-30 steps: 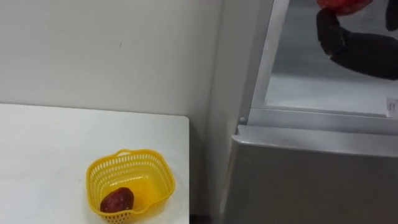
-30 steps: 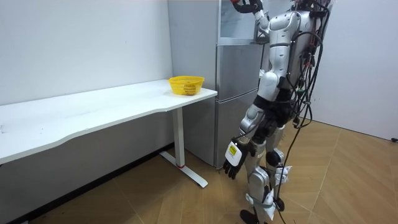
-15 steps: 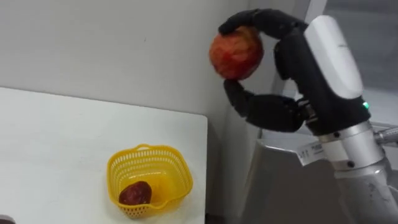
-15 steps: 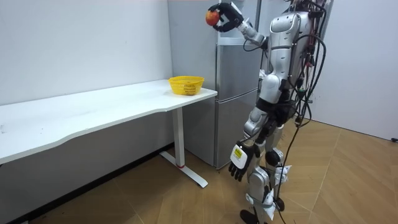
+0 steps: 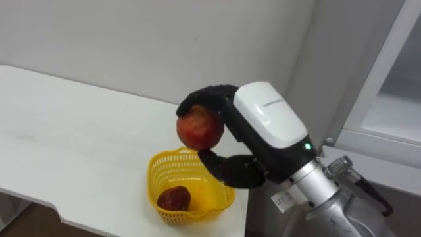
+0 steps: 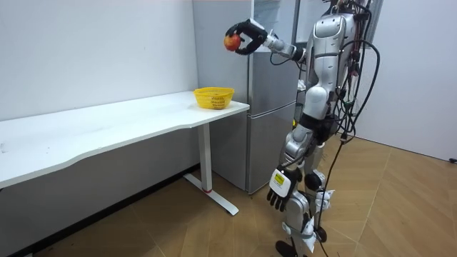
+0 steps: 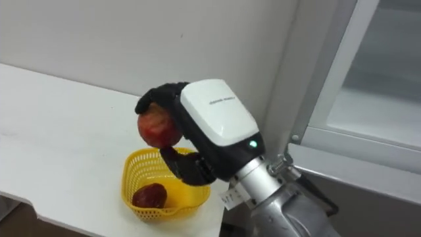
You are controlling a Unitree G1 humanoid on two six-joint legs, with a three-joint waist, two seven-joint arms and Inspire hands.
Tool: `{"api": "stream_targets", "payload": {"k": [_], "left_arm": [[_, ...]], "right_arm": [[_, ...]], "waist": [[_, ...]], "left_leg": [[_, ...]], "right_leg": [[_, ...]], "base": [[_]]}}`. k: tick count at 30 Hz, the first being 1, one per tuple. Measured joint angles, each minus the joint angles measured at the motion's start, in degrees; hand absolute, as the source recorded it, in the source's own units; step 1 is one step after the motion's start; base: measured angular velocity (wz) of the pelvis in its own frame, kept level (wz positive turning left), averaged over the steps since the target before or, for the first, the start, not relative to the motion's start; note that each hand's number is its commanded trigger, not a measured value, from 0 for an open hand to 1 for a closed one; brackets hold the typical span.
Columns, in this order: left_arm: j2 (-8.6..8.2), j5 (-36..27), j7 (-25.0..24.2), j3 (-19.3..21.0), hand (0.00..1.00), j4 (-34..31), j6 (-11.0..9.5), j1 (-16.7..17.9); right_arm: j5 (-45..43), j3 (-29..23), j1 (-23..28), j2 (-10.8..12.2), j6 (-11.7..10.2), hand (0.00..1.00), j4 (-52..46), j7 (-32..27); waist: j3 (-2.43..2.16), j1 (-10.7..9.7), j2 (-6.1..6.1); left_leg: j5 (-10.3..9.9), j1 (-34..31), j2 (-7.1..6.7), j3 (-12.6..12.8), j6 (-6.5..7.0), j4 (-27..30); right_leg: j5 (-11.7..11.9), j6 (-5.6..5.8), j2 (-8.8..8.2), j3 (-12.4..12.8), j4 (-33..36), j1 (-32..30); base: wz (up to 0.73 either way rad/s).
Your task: Retrieve from the upper fridge
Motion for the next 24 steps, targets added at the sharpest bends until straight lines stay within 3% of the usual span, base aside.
{"api": "stream_targets", "payload": {"k": [7, 11, 20, 21, 22, 24], "left_arm": [[0.03, -0.3, 0.0, 0.0, 0.00, 0.2, 0.8, -0.2], [0.05, -0.5, 0.0, -0.2, 0.00, 0.4, 0.8, -0.7], [-0.07, -0.5, -0.3, -2.1, 0.00, 1.0, 0.9, -0.9], [-0.08, -0.5, -0.4, -2.1, 0.00, 1.0, 0.9, -0.9], [-0.08, -0.5, -0.5, -2.2, 0.00, 1.0, 0.9, -0.9], [-0.05, -0.4, -0.5, -2.1, 0.00, 1.0, 0.9, -1.0]], "right_arm": [[-2.4, 0.7, -0.1, 0.1, 1.2, 1.00, 12.1, 1.6], [-2.3, 1.0, -0.2, 0.4, 1.4, 1.00, 16.0, 1.6], [-1.9, 1.1, -0.5, 2.8, 1.8, 1.00, 24.9, 1.6], [-1.9, 1.1, -0.5, 2.8, 2.1, 0.20, 25.0, 1.6], [-1.8, 1.1, -0.5, 2.9, 2.4, 0.00, 25.3, 1.6], [-0.7, 1.1, -0.6, 2.9, 2.4, 0.00, 26.3, 1.6]], "waist": [[0.33, 2.7, -0.51], [0.56, 3.3, -0.77], [0.60, 4.3, -1.36], [0.60, 4.3, -1.35], [0.61, 4.3, -1.34], [0.62, 4.4, -1.32]], "left_leg": [[0.0, -0.6, -0.04, -0.6, -0.01, 0.2], [0.0, -1.1, -0.12, -1.1, 0.00, 0.5], [0.0, -1.5, -0.35, -2.0, 0.00, 1.1], [0.0, -1.5, -0.39, -2.2, 0.00, 1.1], [0.0, -1.5, -0.45, -2.4, 0.02, 1.1], [0.0, -1.5, -0.49, -2.5, 0.02, 1.2]], "right_leg": [[0.0, 0.06, -0.15, -1.3, 0.1, -0.1], [0.0, 0.06, -0.27, -1.9, 0.1, -0.2], [-0.1, 0.12, -0.47, -2.7, 0.1, -0.2], [-0.1, 0.12, -0.49, -2.7, 0.1, -0.2], [-0.1, 0.12, -0.51, -2.7, 0.0, -0.1], [-0.1, 0.12, -0.53, -2.8, 0.0, 0.0]], "base": [[0.07], [0.09], [0.05], [0.08], [0.06], [0.03]]}}
